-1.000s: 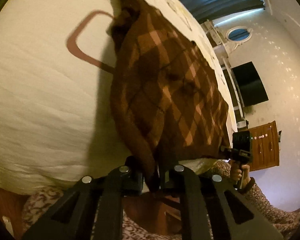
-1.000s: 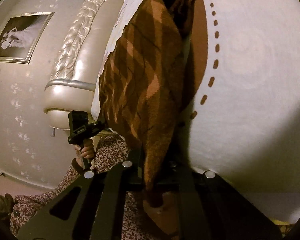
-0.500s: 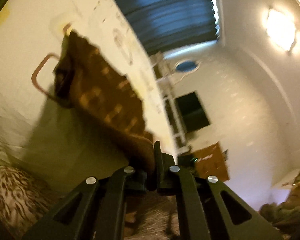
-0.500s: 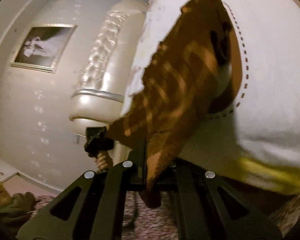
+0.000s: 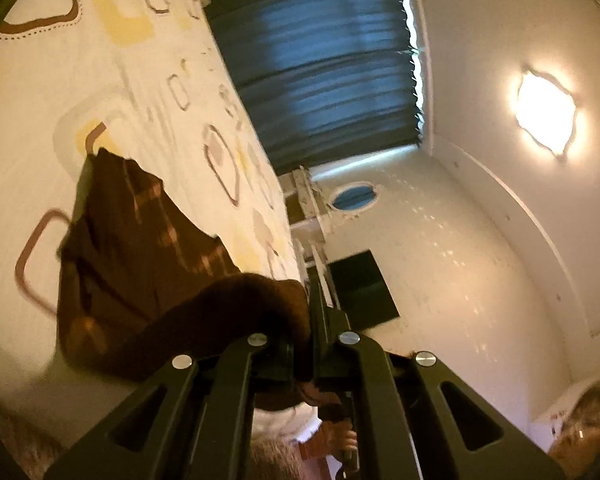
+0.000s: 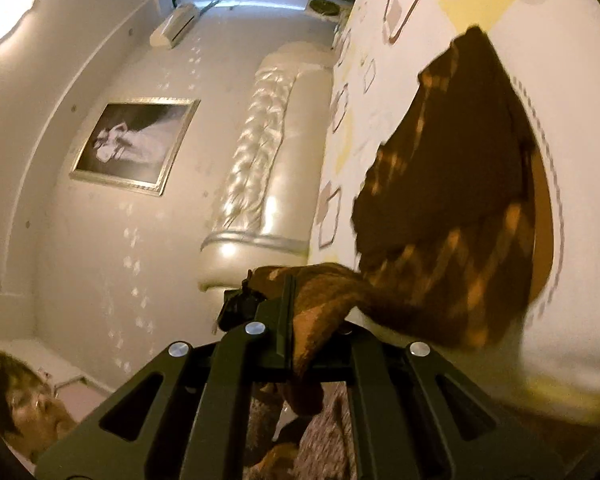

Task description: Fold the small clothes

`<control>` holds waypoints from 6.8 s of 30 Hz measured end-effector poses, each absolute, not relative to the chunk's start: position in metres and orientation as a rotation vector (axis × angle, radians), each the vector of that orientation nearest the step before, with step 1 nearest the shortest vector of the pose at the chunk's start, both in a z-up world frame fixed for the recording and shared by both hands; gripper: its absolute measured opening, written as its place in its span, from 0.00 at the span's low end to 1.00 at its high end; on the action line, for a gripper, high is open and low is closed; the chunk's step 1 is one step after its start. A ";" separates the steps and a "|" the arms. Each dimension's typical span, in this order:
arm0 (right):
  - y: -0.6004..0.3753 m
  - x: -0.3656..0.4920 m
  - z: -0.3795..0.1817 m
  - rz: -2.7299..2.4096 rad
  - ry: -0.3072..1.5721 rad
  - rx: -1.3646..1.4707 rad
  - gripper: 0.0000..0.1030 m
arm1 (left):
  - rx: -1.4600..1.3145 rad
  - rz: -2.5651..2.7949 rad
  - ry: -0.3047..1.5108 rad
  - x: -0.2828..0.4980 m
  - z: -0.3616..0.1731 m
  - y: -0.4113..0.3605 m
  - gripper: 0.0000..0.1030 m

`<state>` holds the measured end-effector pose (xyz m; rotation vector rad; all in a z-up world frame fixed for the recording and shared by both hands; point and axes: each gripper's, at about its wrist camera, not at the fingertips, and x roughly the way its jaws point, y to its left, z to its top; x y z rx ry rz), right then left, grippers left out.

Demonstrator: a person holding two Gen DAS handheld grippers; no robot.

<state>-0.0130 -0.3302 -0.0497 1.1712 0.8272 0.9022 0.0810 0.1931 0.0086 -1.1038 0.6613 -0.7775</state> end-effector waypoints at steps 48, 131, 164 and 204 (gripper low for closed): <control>-0.367 0.212 -0.119 0.399 0.859 0.980 0.34 | -0.916 -0.417 0.921 0.249 -0.102 0.205 0.45; -0.302 0.060 -0.137 0.507 0.987 0.748 0.03 | -0.667 -0.222 1.002 0.104 -0.097 0.159 0.50; -0.337 0.043 -0.149 0.458 0.971 0.921 0.41 | -0.508 -0.328 1.020 0.095 -0.095 0.163 0.53; -0.162 0.077 -0.120 0.596 1.091 0.776 0.36 | -0.617 -0.391 0.953 0.077 -0.072 0.197 0.66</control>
